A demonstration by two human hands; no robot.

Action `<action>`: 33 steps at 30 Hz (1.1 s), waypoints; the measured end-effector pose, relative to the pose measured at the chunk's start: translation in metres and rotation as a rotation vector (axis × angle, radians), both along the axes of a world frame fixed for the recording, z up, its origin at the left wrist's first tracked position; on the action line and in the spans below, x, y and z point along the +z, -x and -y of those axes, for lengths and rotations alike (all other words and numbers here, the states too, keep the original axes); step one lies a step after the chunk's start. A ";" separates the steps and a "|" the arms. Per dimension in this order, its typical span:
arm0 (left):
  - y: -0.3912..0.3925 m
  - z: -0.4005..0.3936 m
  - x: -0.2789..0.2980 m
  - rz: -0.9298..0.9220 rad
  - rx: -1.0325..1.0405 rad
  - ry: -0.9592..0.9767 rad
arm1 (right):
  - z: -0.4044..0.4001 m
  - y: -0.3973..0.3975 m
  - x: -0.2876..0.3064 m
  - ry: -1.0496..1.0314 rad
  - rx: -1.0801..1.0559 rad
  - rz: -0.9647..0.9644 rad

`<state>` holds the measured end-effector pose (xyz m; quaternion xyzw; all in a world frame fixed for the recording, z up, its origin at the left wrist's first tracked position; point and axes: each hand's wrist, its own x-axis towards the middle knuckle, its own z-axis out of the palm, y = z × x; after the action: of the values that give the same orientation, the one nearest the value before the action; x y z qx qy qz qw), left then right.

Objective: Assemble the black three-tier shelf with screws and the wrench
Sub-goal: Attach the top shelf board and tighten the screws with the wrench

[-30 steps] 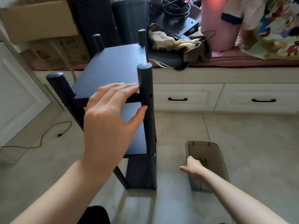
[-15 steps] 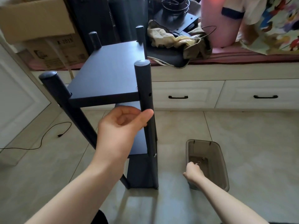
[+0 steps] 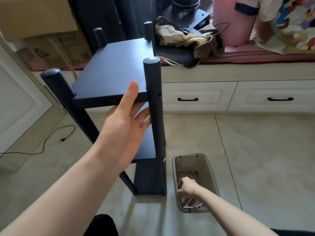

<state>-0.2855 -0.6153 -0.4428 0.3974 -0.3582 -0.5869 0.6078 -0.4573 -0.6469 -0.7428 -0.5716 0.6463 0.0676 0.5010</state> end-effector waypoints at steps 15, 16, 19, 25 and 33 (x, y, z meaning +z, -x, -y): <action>-0.001 0.000 0.002 0.003 -0.058 0.035 | 0.031 0.042 -0.024 0.074 0.024 -0.195; -0.001 0.001 0.002 0.001 -0.058 0.036 | 0.030 0.041 -0.029 0.061 0.041 -0.199; -0.003 0.002 0.001 -0.012 -0.054 0.032 | 0.027 0.033 -0.042 0.024 0.120 -0.193; -0.004 0.003 0.001 0.004 -0.049 0.044 | 0.014 0.022 -0.066 0.014 0.345 -0.252; -0.003 0.005 -0.001 0.056 -0.069 0.055 | 0.007 0.014 -0.087 0.082 0.624 -0.367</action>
<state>-0.2822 -0.6201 -0.4437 0.3840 -0.4048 -0.5861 0.5875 -0.4710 -0.6542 -0.8293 -0.7393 0.5220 0.2927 0.3087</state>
